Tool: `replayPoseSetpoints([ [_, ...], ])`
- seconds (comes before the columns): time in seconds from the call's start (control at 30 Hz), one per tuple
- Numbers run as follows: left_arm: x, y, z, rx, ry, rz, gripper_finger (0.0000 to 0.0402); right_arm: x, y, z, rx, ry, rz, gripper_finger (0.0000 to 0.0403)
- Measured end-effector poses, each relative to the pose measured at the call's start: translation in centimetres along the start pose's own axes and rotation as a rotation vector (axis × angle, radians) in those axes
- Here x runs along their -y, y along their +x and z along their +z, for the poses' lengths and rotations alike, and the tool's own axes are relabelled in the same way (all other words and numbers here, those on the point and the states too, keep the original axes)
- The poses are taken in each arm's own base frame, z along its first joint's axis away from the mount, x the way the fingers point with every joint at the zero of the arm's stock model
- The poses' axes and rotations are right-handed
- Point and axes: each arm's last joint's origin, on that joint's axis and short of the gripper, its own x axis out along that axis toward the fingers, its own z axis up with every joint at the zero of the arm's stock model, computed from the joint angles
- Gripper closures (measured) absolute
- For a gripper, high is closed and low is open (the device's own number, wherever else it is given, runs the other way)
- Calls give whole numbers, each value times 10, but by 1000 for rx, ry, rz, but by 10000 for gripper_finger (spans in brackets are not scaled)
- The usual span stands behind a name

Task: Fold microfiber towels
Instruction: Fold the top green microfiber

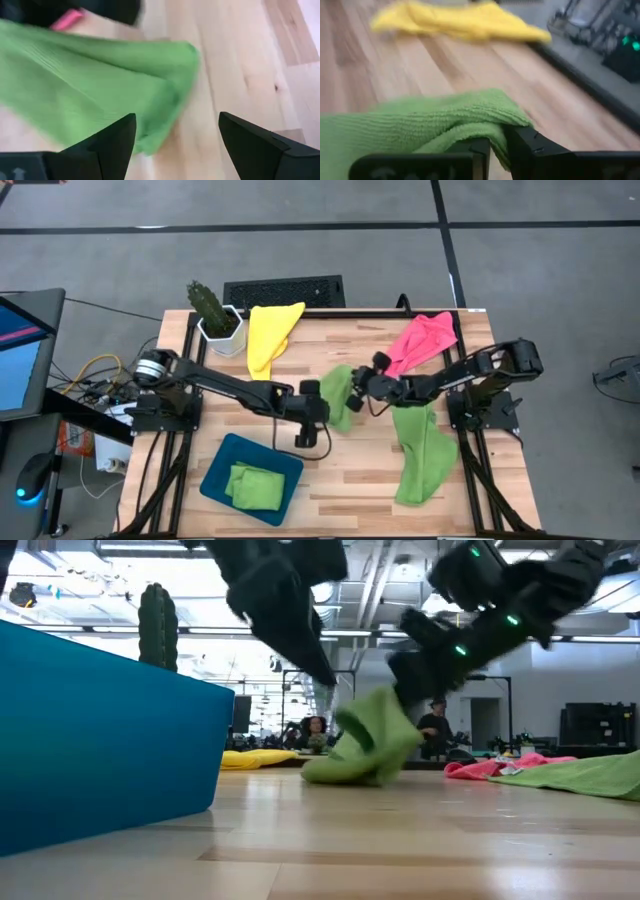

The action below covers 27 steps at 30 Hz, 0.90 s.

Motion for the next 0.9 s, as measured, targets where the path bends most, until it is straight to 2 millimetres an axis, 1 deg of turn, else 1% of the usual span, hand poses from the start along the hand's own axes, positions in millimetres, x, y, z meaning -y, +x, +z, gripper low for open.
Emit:
replayPoseSetpoints([
  [0.1,4,19,-4,-19,15,-24,124,1,-6,-18,-50,-1,-15,332],
  [0.2,3,29,-10,-60,39,28,124,-3,-11,-30,-131,-71,-4,331],
  [0.27,0,31,-11,-74,41,75,124,-4,-15,-38,-199,-134,-1,327],
  [0.37,-6,31,-10,-67,29,101,124,-6,-21,-48,-279,-191,-8,310],
  [0.53,-15,29,-10,-63,27,110,124,-7,-39,-58,-382,-263,-9,255],
  [0.63,-20,26,-10,-71,38,117,124,-11,-51,-57,-398,-252,10,219],
  [0.7,-25,20,-8,-58,39,124,124,-14,-62,-53,-390,-229,32,200],
  [0.77,-29,11,-6,-47,32,129,124,-16,-73,-45,-377,-186,70,186],
  [0.83,-33,-3,-2,-23,22,135,124,-14,-86,-40,-397,-135,115,177],
  [0.9,-37,-16,1,6,13,142,124,-11,-96,-32,-403,-47,164,174],
])
